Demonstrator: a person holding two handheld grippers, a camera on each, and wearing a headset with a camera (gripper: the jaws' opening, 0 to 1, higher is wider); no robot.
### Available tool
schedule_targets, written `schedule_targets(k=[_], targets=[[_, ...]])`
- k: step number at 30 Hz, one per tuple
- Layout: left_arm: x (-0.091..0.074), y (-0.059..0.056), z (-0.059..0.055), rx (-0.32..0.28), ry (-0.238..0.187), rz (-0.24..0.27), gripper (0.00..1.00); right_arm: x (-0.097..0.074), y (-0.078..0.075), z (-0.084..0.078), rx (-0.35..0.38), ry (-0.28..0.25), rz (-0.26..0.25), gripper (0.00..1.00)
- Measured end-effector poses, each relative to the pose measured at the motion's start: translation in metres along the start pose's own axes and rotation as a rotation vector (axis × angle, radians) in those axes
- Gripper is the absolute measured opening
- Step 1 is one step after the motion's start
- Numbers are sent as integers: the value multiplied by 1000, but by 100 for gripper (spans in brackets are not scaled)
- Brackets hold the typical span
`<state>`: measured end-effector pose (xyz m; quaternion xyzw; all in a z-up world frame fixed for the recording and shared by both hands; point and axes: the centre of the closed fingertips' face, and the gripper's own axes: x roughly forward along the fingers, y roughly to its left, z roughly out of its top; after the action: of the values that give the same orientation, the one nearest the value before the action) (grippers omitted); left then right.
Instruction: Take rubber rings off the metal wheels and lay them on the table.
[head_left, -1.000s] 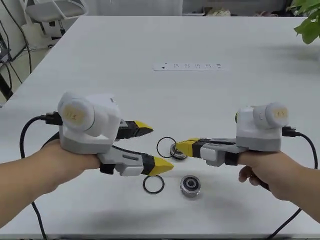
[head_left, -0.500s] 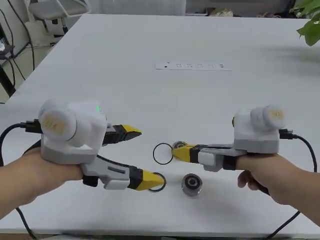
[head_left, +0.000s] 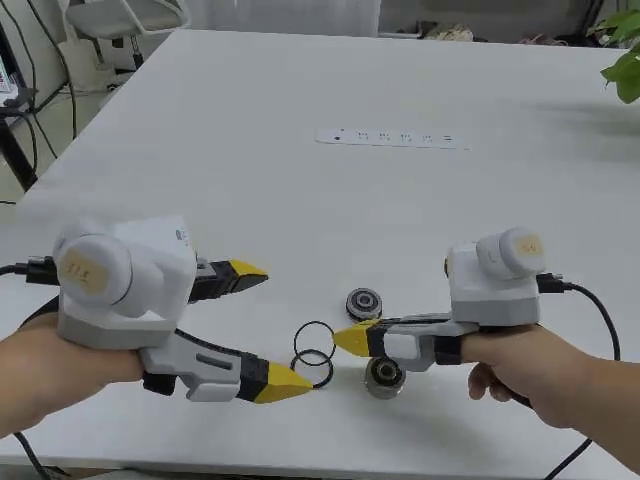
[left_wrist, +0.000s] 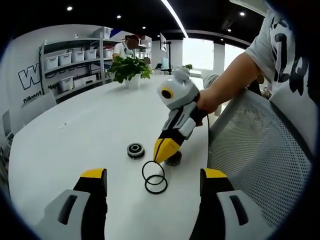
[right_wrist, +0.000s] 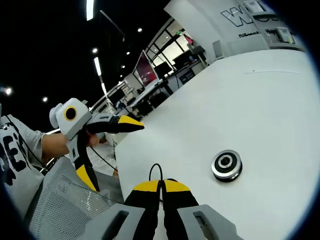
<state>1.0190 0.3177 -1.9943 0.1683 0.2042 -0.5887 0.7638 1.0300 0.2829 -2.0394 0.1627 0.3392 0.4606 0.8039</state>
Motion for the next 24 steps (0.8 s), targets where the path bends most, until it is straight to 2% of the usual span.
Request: schedule_targets(k=[11,24], targets=[[-6,-3,-12,-23,19,6,74,9,-1,-18,-49,86,-23,0],[-9,0,-16,-41,22,25,73,11,-9,-23,-70,108,-57,0]])
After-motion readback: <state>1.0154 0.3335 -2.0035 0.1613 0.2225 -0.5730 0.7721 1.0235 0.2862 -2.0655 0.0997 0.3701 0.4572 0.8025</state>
